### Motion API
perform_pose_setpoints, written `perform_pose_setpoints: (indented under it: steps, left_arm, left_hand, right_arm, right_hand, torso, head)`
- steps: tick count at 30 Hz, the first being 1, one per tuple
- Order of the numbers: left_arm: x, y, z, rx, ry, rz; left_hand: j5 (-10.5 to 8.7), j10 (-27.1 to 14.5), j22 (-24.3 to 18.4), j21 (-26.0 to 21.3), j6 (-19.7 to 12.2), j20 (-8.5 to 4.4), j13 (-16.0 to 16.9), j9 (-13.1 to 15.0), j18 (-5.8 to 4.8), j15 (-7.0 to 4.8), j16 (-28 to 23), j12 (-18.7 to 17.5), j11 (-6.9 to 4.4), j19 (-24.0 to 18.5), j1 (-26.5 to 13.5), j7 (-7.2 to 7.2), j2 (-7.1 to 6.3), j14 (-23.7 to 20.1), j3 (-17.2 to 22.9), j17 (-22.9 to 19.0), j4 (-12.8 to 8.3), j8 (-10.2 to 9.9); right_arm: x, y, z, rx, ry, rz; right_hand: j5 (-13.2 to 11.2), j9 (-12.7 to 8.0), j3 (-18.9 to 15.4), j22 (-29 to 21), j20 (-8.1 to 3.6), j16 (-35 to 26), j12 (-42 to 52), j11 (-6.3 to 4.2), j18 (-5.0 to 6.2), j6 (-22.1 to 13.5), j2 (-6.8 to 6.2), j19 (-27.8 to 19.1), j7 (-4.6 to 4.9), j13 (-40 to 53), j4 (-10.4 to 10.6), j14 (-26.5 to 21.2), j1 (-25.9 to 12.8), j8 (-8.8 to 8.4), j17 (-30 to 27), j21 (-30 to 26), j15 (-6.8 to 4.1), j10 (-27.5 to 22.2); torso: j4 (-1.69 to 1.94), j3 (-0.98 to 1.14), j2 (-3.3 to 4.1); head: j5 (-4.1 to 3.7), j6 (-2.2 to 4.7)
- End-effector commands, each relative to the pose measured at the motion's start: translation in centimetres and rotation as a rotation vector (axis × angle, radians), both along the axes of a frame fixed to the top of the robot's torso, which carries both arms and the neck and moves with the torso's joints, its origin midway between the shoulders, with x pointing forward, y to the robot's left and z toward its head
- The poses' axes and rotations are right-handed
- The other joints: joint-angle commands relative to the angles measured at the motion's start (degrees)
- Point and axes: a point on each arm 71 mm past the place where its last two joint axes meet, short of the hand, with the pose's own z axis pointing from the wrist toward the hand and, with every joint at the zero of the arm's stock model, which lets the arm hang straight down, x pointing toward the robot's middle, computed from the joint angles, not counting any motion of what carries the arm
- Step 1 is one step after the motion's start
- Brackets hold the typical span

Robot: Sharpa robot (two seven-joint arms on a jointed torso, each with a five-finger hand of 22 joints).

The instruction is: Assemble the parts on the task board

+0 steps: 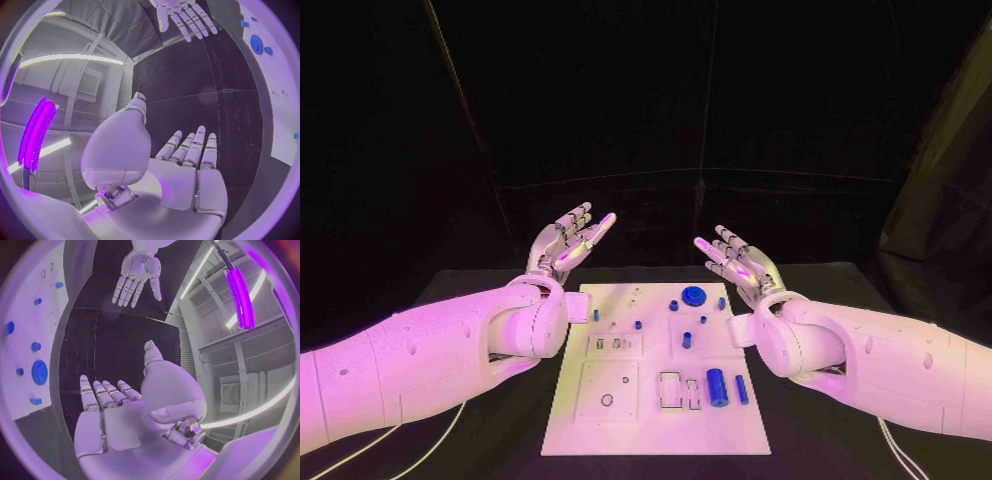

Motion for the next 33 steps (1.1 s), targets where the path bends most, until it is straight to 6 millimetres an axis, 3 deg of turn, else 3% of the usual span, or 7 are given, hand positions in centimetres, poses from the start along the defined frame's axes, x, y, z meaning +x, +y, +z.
perform_pose_setpoints:
  steps: [1, 5, 11, 13, 17, 23, 33]
  left_arm:
    - [0.0, -0.3, 0.4, -0.053, -0.043, -0.050]
    - [0.0, -0.3, 0.4, -0.053, -0.043, -0.050]
    - [0.4, 1.9, 0.3, -0.045, -0.046, -0.029]
    - [0.3, 2.3, 0.3, -0.048, -0.047, -0.032]
    - [-0.1, 2.8, 0.5, -0.046, -0.055, -0.050]
    - [-0.8, 3.1, 0.8, -0.043, -0.060, -0.092]
    - [-2.6, 2.6, 1.7, -0.054, -0.054, -0.169]
  left_hand:
    - [0.46, 1.0, 0.2, 0.5, 1.2, 0.89, 0.2, 0.2, 1.20, 0.57, 0.5, 0.2, 0.68, 0.7, 2.7, 6.30, -0.16, 1.6, 0.0, 0.2, 1.0, 0.4]
    - [0.44, 1.7, 0.5, 1.0, 1.7, 1.02, 0.2, 0.3, 0.99, 0.95, 0.8, 0.3, 1.10, 2.0, 2.9, 6.71, 0.23, 3.5, 0.3, 0.5, 0.9, 0.5]
    - [0.46, 8.1, 2.1, 4.2, 6.8, 1.16, 0.7, 0.7, -0.03, 2.05, 3.7, 1.0, 2.36, 11.7, 5.2, 7.84, 2.00, 16.3, 1.8, 1.8, 0.7, 1.2]
    - [0.26, 16.9, 4.4, 8.9, 13.3, 1.04, 1.5, 1.4, 0.80, 1.13, 6.2, 2.6, 2.43, 24.9, 7.4, 7.86, 3.15, 23.3, 2.7, 2.6, 0.1, 2.5]
    - [0.41, 33.0, 5.9, 13.5, 25.8, 0.26, 2.5, 2.5, 3.01, -1.57, 9.2, 5.5, 0.44, 35.3, 9.9, 6.60, 4.70, 32.2, 3.1, 3.4, -1.9, 5.0]
    - [0.30, 41.1, 6.6, 16.6, 35.4, -2.40, 2.3, 2.8, 3.02, -4.35, 10.9, 6.9, -1.76, 44.2, 11.9, 4.95, 6.12, 40.6, 2.9, 5.1, -5.4, 6.9]
    - [0.33, 48.3, 7.0, 18.3, 40.1, -4.74, 2.7, 2.3, 3.02, -6.70, 12.2, 7.3, -3.84, 49.7, 12.9, 3.51, 7.41, 47.4, 2.8, 8.6, -8.6, 7.2]
  right_arm:
    - [-0.1, 1.4, 0.1, 0.004, -0.004, 0.205]
    - [-0.1, 1.6, 0.0, 0.001, -0.001, 0.250]
    - [1.4, -1.6, 0.2, -0.224, -0.176, 0.176]
    - [1.8, -2.1, 0.6, -0.274, -0.212, 0.169]
    - [2.4, -2.7, 1.3, -0.356, -0.272, 0.172]
    - [3.3, -3.2, 2.9, -0.496, -0.358, 0.201]
    - [5.1, -3.0, 6.3, -0.889, -0.473, 0.296]
  right_hand:
    - [-0.8, 0.5, 0.4, 1.2, 0.79, 1.7, 0.9, 1.32, 1.55, 3.2, 0.52, 5.4, 9.40, 0.6, -3.1, 6.9, 6.6, 0.89, 1.0, 2.4, 1.33, 4.3]
    - [-2.3, 1.6, 1.8, 3.2, 0.65, 5.2, 3.5, 1.99, 3.41, 10.6, 0.39, 15.7, 9.61, 1.9, -6.4, 18.8, 10.5, 2.66, 2.2, 6.7, 1.20, 15.6]
    - [-4.1, 3.7, 4.1, 5.2, 0.44, 10.6, 9.3, -0.99, 7.10, 30.0, 0.27, 29.8, 7.56, 3.3, -11.7, 42.0, 15.1, 7.23, 3.1, 13.1, -2.35, 40.5]
    - [-4.2, 4.1, 4.8, 5.4, -0.02, 11.0, 9.6, -2.02, 7.85, 36.6, 0.58, 32.9, 6.78, 3.0, -13.2, 46.2, 15.8, 8.38, 3.0, 14.4, -3.55, 44.3]
    - [-4.3, 3.9, 5.4, 5.6, -1.60, 10.6, 8.7, -3.13, 7.91, 44.1, 1.03, 37.3, 6.09, 2.8, -15.4, 51.7, 15.9, 8.62, 2.8, 16.3, -5.07, 48.6]
    - [-3.2, 3.3, 6.1, 6.5, -4.07, 10.4, 7.3, -4.53, 7.76, 49.1, 1.82, 42.2, 5.16, 2.7, -18.7, 58.9, 15.3, 7.95, 3.1, 19.4, -7.42, 54.0]
    - [-2.8, 3.2, 6.0, 12.1, -8.68, 14.8, 5.3, -7.29, 7.86, 53.9, 0.04, 50.9, 3.41, 2.8, -19.2, 74.6, 14.9, 6.91, 5.9, 30.5, -11.79, 60.6]
  torso:
    - [0.00, -0.02, 0.00]
    - [0.00, -0.02, 0.00]
    - [-0.10, -0.12, 0.20]
    - [-0.04, -0.13, 0.40]
    - [-0.04, -0.09, 1.11]
    - [0.01, -0.02, 2.02]
    - [1.04, -0.78, 5.12]
  head:
    - [0.00, 0.00]
    - [0.00, 0.00]
    - [0.22, -0.42]
    - [0.14, -0.43]
    - [0.17, -0.19]
    - [-0.12, 0.11]
    - [-1.22, 0.86]
